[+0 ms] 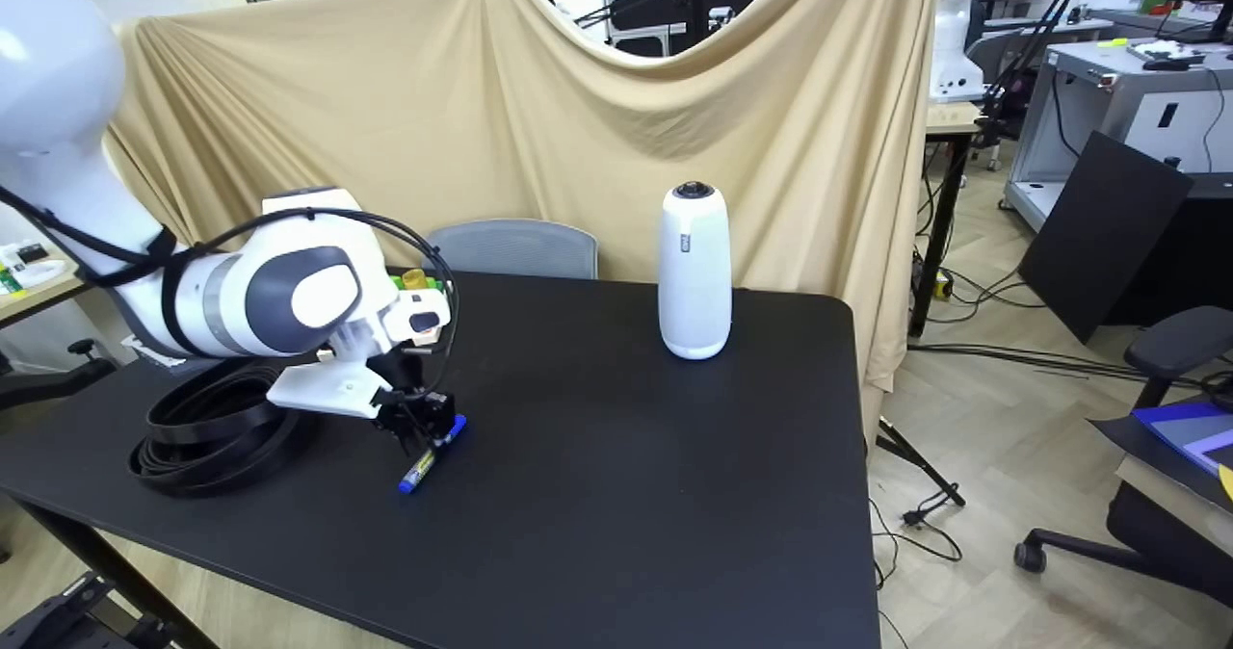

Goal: Turn the marker a bit to the left

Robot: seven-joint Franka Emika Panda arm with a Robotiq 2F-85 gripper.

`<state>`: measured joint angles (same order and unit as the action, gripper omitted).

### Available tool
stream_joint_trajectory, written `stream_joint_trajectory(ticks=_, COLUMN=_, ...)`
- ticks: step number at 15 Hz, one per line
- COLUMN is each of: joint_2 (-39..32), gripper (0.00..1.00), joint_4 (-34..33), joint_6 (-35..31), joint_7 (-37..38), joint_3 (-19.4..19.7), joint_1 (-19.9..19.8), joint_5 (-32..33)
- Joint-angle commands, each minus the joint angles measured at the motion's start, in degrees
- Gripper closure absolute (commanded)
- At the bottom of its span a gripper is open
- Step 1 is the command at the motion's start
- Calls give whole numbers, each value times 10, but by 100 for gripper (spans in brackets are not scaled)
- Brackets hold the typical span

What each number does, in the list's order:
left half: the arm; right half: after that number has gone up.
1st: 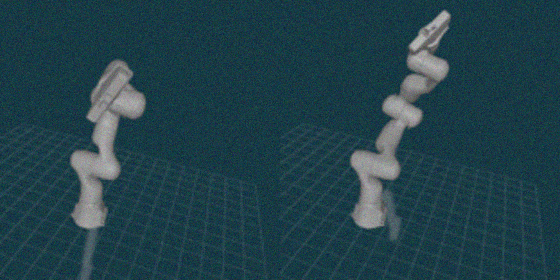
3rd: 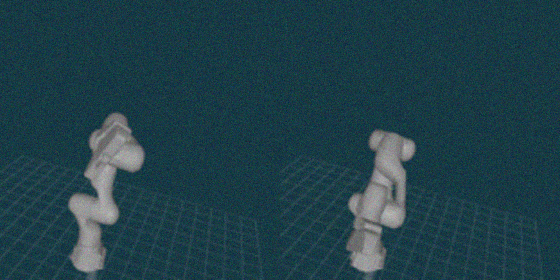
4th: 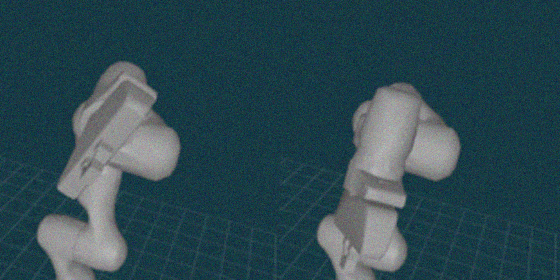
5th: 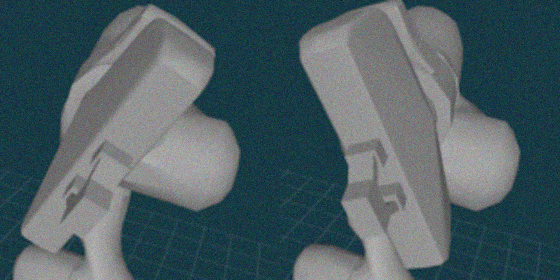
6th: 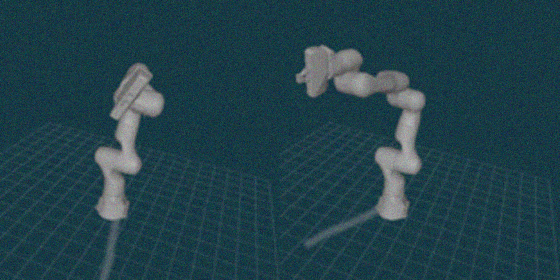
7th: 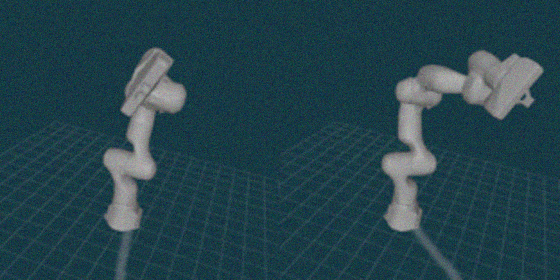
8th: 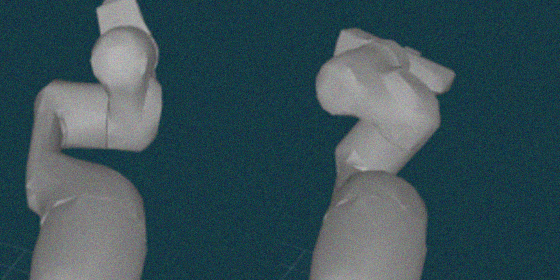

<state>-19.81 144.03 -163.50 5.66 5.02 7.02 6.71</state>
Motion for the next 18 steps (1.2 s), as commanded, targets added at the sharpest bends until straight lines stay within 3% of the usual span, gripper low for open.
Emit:
stream_joint_trajectory(ticks=1, joint_2=4, gripper=83, joint_4=5, joint_6=-4, joint_7=20, joint_3=3, joint_1=-2, joint_5=-3)
stream_joint_trajectory(ticks=4, joint_2=3, gripper=99, joint_4=5, joint_6=-1, joint_7=23, joint_3=7, joint_1=-1, joint_5=-3)
stream_joint_trajectory(ticks=11, joint_2=8, gripper=100, joint_4=6, joint_6=-1, joint_7=22, joint_3=14, joint_1=-5, joint_5=-5)
stream_joint_trajectory(ticks=12, joint_2=9, gripper=74, joint_4=6, joint_6=0, joint_7=21, joint_3=13, joint_1=-6, joint_5=-7)
stream_joint_trajectory(ticks=14, joint_2=8, gripper=68, joint_4=6, joint_6=0, joint_7=19, joint_3=12, joint_1=-7, joint_5=-10)
stream_joint_trajectory(ticks=18, joint_2=6, gripper=41, joint_4=5, joint_6=0, joint_7=18, joint_3=10, joint_1=-8, joint_5=-12)
